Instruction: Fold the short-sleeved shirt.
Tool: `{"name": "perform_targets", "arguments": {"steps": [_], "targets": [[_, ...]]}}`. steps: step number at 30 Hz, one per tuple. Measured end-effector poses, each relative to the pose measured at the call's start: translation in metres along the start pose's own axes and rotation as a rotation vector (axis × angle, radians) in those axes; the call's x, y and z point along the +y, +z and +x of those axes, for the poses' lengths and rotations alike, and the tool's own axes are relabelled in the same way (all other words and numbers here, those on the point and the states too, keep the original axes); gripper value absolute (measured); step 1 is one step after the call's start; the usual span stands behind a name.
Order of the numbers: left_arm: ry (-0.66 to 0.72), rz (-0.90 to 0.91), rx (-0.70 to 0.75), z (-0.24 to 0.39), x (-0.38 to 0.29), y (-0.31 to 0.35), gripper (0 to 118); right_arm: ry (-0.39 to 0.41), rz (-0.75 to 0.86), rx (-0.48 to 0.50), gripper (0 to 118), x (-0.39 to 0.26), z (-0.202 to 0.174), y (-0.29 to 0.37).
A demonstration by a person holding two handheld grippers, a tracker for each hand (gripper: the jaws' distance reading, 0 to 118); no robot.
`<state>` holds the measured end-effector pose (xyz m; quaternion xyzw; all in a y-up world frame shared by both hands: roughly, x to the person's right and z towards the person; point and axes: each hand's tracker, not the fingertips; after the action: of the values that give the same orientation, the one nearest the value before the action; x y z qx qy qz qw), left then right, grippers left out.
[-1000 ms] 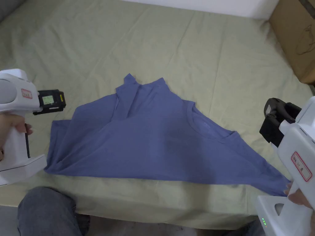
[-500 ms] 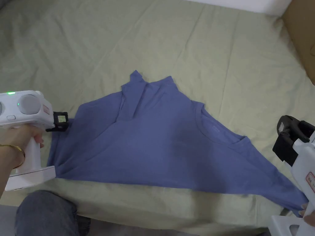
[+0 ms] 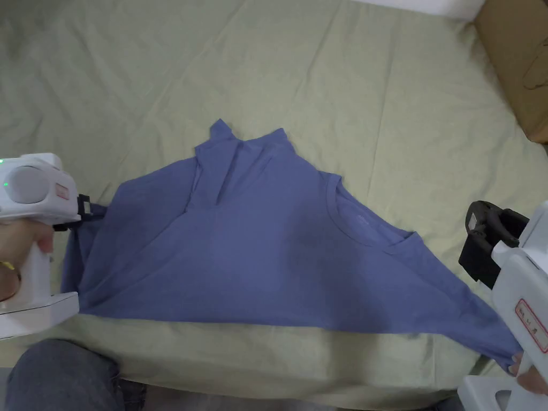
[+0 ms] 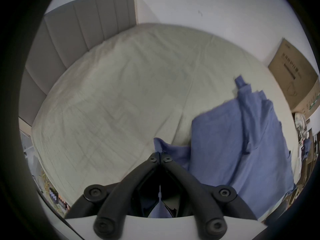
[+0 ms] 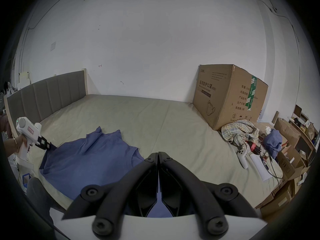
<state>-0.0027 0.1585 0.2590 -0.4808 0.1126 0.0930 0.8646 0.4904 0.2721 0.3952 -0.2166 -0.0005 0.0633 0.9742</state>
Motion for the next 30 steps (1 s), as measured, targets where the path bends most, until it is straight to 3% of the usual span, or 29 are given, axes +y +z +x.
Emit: {"name": "perform_targets", "arguments": {"steps": [5, 7, 9, 10, 11, 12, 16, 22, 25, 30], "targets": [[0.138, 0.129, -0.048, -0.024, 0.004, 0.037, 0, 0.042, -0.015, 0.056, 0, 0.029, -0.002, -0.019], [0.178, 0.152, -0.068, -0.033, 0.003, 0.044, 0, 0.109, -0.054, 0.085, 10, 0.048, -0.007, -0.037], [0.185, 0.162, -0.066, -0.039, -0.001, 0.05, 0, 0.133, -0.073, 0.125, 70, 0.068, -0.012, -0.06], [0.193, 0.166, -0.066, -0.041, -0.003, 0.051, 0, 0.165, -0.122, 0.137, 93, 0.079, -0.015, -0.075], [0.214, 0.174, -0.072, -0.044, -0.005, 0.053, 0, 0.186, -0.159, 0.172, 107, 0.089, -0.019, -0.091], [0.23, 0.176, -0.082, -0.046, -0.008, 0.054, 0, 0.2, -0.18, 0.195, 111, 0.097, -0.024, -0.106], [0.268, 0.162, -0.094, -0.05, -0.018, 0.051, 0, 0.284, -0.318, 0.263, 111, 0.121, -0.054, -0.177], [0.263, 0.131, -0.08, -0.046, -0.031, 0.037, 0, 0.306, -0.584, 0.306, 110, 0.105, -0.094, -0.287], [0.273, 0.116, -0.073, -0.046, -0.034, 0.032, 0, 0.321, -0.673, 0.255, 101, 0.083, -0.104, -0.327], [0.277, 0.104, -0.07, -0.042, -0.034, 0.026, 0, 0.338, -0.742, 0.219, 76, 0.053, -0.106, -0.366]]}}
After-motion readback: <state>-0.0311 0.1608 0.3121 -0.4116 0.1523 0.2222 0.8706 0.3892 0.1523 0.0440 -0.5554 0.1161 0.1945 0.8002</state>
